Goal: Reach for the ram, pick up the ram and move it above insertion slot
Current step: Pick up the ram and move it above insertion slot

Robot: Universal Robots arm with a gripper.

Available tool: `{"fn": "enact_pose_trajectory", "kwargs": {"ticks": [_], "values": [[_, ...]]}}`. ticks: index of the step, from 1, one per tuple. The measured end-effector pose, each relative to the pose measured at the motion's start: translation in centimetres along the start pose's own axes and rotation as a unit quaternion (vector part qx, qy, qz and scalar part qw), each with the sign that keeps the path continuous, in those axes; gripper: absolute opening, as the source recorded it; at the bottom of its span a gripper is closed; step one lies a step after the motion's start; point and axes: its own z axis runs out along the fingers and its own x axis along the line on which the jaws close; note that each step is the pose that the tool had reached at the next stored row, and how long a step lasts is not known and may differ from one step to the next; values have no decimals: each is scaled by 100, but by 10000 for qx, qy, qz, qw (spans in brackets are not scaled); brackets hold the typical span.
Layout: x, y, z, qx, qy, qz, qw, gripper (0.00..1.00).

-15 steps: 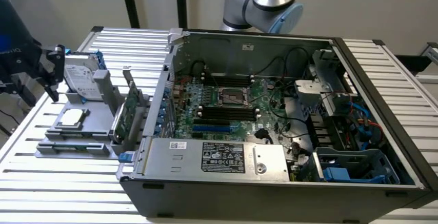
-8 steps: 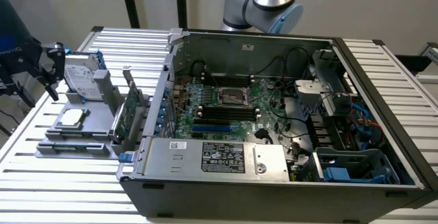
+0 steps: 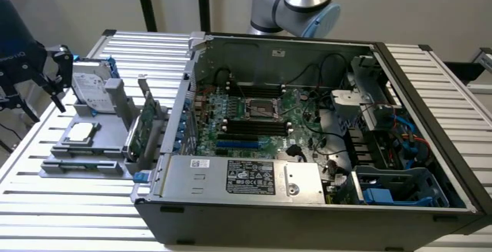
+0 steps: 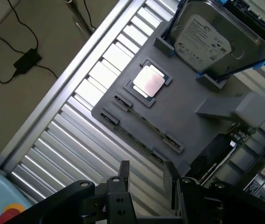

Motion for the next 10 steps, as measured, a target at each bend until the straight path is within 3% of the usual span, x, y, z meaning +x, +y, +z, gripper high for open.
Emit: {"fn": "enact_pose_trajectory", "kwargs": {"ticks": [5,10], "values": [[0,0,0,6,9,-455,9990,42],[0,0,1,12,20,-909,9959,42]]}}
